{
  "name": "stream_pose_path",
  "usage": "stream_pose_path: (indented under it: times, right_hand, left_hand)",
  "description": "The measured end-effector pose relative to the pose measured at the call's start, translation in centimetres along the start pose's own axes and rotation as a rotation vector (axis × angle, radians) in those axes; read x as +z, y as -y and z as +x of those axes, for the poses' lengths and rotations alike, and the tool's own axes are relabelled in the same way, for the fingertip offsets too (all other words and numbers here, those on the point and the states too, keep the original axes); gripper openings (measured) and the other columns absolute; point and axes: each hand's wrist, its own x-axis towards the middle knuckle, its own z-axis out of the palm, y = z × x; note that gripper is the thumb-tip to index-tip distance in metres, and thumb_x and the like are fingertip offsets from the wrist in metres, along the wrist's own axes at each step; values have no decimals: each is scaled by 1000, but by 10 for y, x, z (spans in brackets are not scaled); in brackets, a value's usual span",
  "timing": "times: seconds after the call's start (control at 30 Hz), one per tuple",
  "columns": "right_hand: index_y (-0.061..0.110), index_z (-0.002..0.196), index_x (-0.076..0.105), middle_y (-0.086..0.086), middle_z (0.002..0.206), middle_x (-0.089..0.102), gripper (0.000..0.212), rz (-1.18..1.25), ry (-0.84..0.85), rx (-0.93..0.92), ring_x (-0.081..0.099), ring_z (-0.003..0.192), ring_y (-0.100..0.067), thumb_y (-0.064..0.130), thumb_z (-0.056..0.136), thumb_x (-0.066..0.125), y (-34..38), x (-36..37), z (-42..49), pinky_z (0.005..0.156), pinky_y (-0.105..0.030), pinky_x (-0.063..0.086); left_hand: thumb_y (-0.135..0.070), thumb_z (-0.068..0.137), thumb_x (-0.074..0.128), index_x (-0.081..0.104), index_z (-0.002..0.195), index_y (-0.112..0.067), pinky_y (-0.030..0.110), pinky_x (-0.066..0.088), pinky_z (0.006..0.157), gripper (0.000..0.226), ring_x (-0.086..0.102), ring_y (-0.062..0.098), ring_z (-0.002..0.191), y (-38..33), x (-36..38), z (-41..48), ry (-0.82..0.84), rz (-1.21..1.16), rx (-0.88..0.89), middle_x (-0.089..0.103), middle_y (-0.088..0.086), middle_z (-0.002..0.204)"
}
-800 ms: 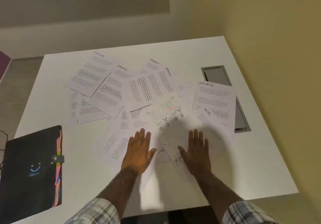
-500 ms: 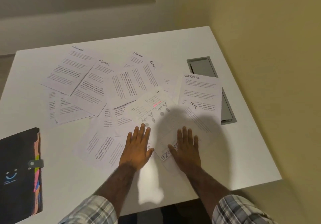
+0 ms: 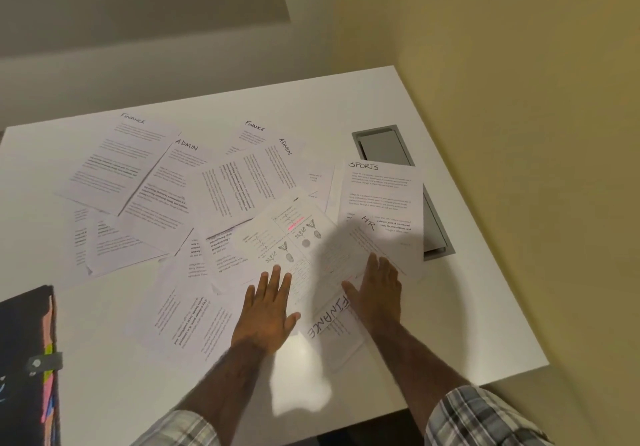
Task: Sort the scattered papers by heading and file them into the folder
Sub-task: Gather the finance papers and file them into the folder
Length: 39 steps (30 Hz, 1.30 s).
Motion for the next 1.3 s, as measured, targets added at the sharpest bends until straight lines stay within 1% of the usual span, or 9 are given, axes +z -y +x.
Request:
stream_pose_path:
  times: [0.17,0.3,0.47,0.6,0.77,0.97,1.07,1.13,1.3]
  right_hand:
    - [10,135,53,-11,127,56,62,151,39,124,53,118,-27,51,89,65,12,-19,23,97,-41,48]
    - [12,112,60,6,88,62,33,422,155,193,60,71,-4,35,91,69,15,-33,28,55,-19,44]
    - [15,108,57,-8,102,68,32,960,181,396,73,84,-24,12,84,77,14,-24,16,70,-44,65]
    - [11,104,60,-2,98,67,16,709,60,210,69,94,-27,3,90,62,20,-21,3,68,-29,58]
    - [13,114,67,-3,104,71,22,301,-14,-209,66,91,-21,8,95,56,38,-50,13,80,-35,58]
    - [10,101,72,-7,102,72,20,213,30,-559,69,91,-22,3,92,55,83,-114,31,75,-27,52]
    - [3,99,74,-11,103,75,16,332,52,-672,67,91,-23,2,91,61,100,-139,30,82,-20,49]
    - [-1,93,74,-12,95,76,13,404,46,-741,66,83,-20,-1,89,62,108,-149,30,74,-5,42]
    - [16,90,74,10,79,69,9,478,109,-501,59,68,0,18,81,75,109,-164,39,65,-21,44]
  left_hand:
    - [-56,103,22,-26,155,-22,46,-10,123,78,-29,29,150,-2,-2,-1,14,-5,-7,-39,5,159]
    - [-55,104,23,-26,155,-21,47,-8,124,79,-28,29,150,-5,-4,-1,21,-13,-14,-39,5,159]
    - [-53,104,27,-22,157,-18,48,-4,125,80,-24,30,152,-7,-6,-2,25,-25,-28,-36,5,161]
    - [-48,103,37,-4,161,-19,46,2,126,77,-11,27,157,-14,-21,-2,-22,-150,-20,-26,3,164]
    - [-50,97,54,16,161,-26,46,15,125,78,6,21,157,-17,-75,2,-398,-213,147,4,3,171]
    - [-48,90,67,22,160,-28,45,13,126,85,17,17,154,-2,-153,3,-501,-223,260,19,-2,168]
    - [-60,83,68,55,142,-32,37,41,109,67,54,8,125,19,-171,-6,-456,-326,238,61,-9,140]
    - [-70,84,59,73,107,-36,29,52,82,43,64,-4,90,30,-175,-14,-372,-410,182,74,-18,102]
    - [-46,92,64,61,71,-17,31,47,61,36,61,9,58,52,-171,-35,-346,-708,48,68,-4,65]
